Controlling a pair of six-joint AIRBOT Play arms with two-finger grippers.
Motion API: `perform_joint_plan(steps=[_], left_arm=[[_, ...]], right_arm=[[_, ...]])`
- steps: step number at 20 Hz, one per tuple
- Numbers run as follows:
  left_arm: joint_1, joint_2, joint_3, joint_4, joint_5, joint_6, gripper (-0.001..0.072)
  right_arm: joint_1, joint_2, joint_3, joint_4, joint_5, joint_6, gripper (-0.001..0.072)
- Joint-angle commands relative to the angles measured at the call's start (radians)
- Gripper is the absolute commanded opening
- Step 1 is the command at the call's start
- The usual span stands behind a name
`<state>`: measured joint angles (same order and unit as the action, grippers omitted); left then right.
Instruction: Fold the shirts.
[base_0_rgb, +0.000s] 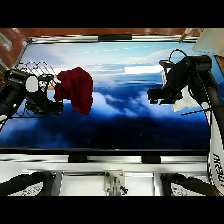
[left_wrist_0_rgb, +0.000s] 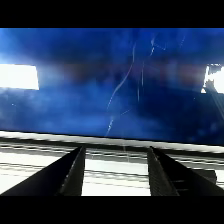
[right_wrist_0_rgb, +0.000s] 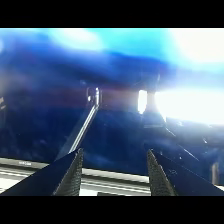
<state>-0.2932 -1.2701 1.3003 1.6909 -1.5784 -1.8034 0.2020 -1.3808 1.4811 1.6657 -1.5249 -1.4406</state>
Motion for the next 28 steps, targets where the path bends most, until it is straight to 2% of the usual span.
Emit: perform_joint_plan(steps=[1, 14, 20, 21, 22, 23, 24, 25, 27, 28], left_arm=[[0.001, 0.001, 0.000, 0.000, 0.000, 0.000, 0.0455], [0.001, 0.001, 0.000, 0.000, 0.000, 0.000, 0.0455], [0.000, -0.015, -0.005, -0.012, 0.089, -0.001, 0.0454], [0.000, -0.021, -0.005, -0.022, 0.089, -0.010, 0.0454], [0.000, -0.028, -0.005, -0.063, 0.090, -0.061, 0.0454], [0.000, -0.036, -0.005, -0.098, 0.118, -0.057, 0.0457], [0.000, -0.047, -0.003, -0.105, 0.206, -0.021, 0.0518], [0.000, -0.061, 0.003, -0.106, 0.325, 0.002, 0.0708], [0.013, -0.116, 0.049, -0.106, 0.541, -0.016, 0.0712], [0.028, -0.165, 0.103, -0.105, 0.597, -0.015, 0.0712]], right_arm=[[0.001, 0.001, 0.000, 0.000, 0.000, 0.000, 0.0534], [0.000, 0.001, 0.000, 0.000, 0.006, 0.000, 0.0533], [0.000, 0.001, 0.000, 0.000, 0.156, 0.000, 0.0533], [0.000, 0.001, 0.000, 0.000, 0.177, 0.000, 0.0533], [0.000, 0.001, 0.000, -0.001, 0.204, 0.000, 0.0533], [0.000, 0.001, 0.000, -0.003, 0.238, 0.000, 0.0533], [0.000, 0.001, 0.000, -0.011, 0.262, 0.000, 0.0533], [0.000, 0.001, 0.000, -0.010, 0.264, 0.000, 0.0532], [0.001, 0.000, 0.000, -0.007, 0.302, -0.020, 0.0532], [0.001, 0.000, 0.000, -0.007, 0.302, -0.020, 0.0532]])
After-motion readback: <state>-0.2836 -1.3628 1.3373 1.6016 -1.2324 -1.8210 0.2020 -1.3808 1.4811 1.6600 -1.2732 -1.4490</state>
